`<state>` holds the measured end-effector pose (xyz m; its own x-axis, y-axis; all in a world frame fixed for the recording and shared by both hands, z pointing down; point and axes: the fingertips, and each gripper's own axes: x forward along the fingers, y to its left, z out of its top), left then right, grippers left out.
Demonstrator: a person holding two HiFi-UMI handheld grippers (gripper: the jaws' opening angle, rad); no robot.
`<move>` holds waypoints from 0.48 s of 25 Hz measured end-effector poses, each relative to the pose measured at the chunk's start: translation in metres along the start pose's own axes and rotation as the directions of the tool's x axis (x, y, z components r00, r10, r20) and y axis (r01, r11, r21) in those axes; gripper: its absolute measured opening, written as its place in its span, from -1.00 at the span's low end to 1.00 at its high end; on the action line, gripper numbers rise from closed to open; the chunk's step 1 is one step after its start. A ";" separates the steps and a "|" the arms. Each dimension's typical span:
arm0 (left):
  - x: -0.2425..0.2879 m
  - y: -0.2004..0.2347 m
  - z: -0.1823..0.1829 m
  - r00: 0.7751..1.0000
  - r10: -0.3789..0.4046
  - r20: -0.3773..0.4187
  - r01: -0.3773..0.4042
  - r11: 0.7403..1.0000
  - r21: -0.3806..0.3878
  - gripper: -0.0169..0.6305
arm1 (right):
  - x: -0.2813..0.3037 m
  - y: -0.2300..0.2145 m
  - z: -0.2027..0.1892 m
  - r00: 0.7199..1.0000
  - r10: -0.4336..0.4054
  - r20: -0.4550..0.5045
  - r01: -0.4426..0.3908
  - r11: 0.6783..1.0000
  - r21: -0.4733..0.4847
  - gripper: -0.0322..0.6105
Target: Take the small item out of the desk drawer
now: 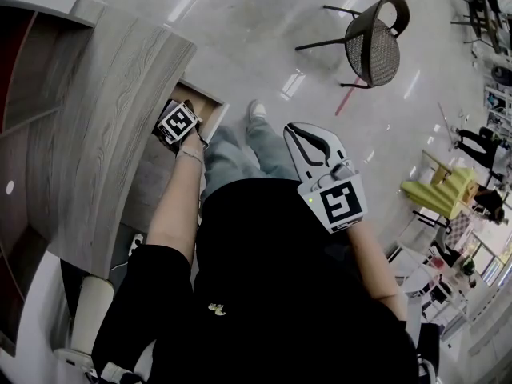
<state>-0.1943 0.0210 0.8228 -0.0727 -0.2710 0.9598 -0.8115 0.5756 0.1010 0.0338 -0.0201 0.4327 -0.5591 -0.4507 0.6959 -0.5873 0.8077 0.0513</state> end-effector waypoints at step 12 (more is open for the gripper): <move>0.011 -0.004 -0.005 0.998 0.034 -0.050 -0.031 0.998 0.061 0.55 | -0.006 -0.012 -0.007 1.000 -0.023 -0.014 0.023 1.000 0.014 -0.89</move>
<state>-0.1888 0.0194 0.8345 -0.0709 -0.2126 0.9746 -0.8428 0.5354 0.0554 0.0479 -0.0244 0.4325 -0.5374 -0.4637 0.7045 -0.6082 0.7918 0.0572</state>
